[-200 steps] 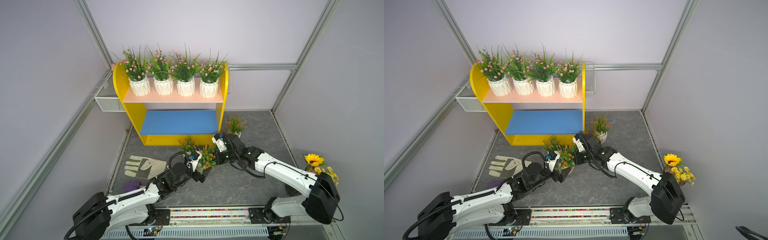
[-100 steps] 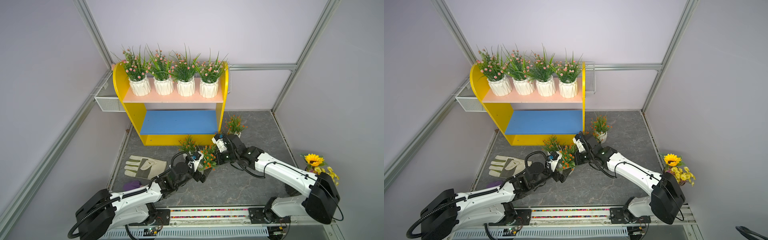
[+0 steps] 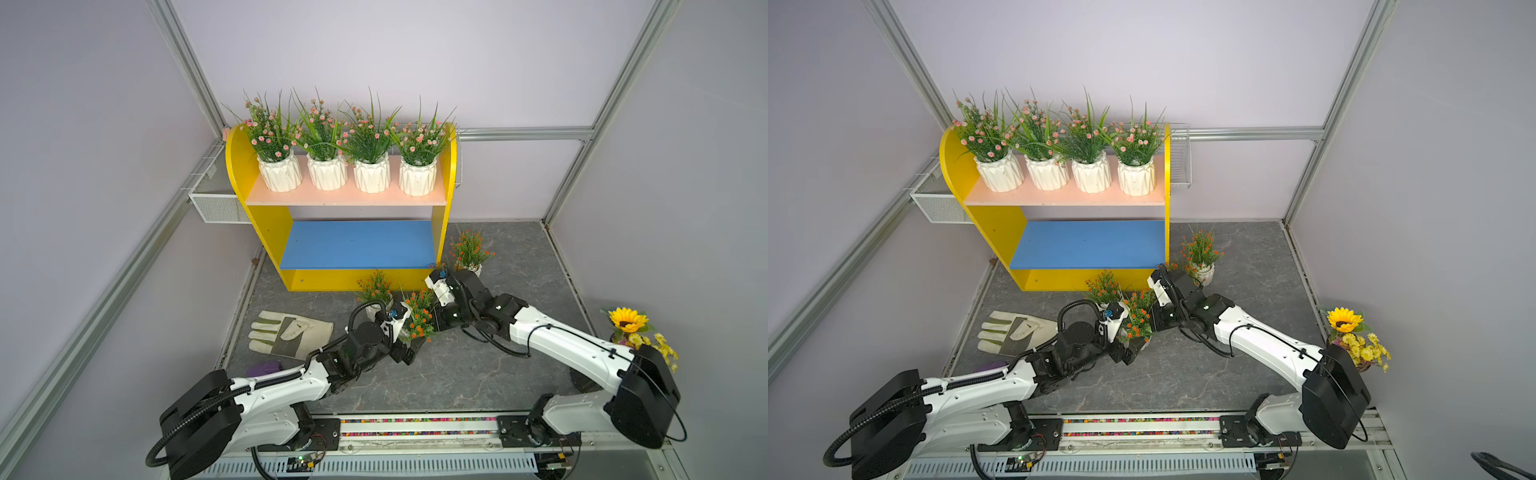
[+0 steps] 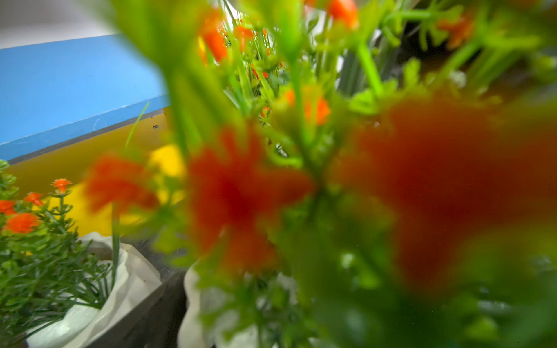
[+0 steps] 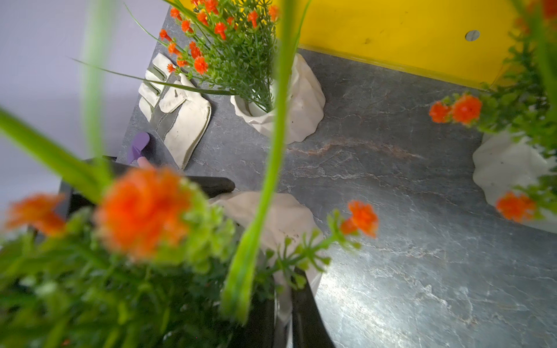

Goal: Place the baby's breath potted plants on the rack by color
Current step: Pick up the baby's breath potted plant from the center of the board.

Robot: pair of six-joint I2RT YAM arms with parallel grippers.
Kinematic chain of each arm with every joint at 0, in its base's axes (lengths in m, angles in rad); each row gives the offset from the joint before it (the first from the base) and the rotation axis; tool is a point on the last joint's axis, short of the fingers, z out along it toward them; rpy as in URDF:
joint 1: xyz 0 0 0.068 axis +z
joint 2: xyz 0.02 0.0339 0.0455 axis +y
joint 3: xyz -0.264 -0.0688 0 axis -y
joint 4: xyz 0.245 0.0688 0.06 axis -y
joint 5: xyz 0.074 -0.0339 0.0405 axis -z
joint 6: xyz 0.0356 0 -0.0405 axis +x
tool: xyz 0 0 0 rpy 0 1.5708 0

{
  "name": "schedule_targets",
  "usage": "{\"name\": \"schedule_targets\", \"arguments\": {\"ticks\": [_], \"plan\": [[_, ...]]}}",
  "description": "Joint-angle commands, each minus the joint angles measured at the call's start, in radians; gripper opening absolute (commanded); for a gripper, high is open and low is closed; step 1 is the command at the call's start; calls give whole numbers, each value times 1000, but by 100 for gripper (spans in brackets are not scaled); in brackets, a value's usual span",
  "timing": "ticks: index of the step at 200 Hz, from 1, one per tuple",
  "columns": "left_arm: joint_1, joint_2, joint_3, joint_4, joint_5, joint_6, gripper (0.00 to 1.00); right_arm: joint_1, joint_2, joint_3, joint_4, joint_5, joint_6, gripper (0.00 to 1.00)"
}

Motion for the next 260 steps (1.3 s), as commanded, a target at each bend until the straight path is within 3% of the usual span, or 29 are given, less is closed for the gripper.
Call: {"name": "schedule_targets", "arguments": {"ticks": [1, 99, 171, 230, 260], "plan": [[-3, 26, 42, 13, 12, 9, 97, 35, -61, -1, 121, -126, 20, 10], [-3, 66, 54, 5, -11, -11, 57, 21, -56, -59, 160, -92, 40, 12], [-4, 100, 61, -7, -65, -34, 47, -27, -81, -162, 211, -71, 78, 20], [-3, 71, 104, -89, -99, -52, 44, -96, -203, -201, 145, -18, 67, 26], [-3, 33, 167, -214, -155, -93, 43, -141, -298, -232, 83, 27, 56, 28]]}}
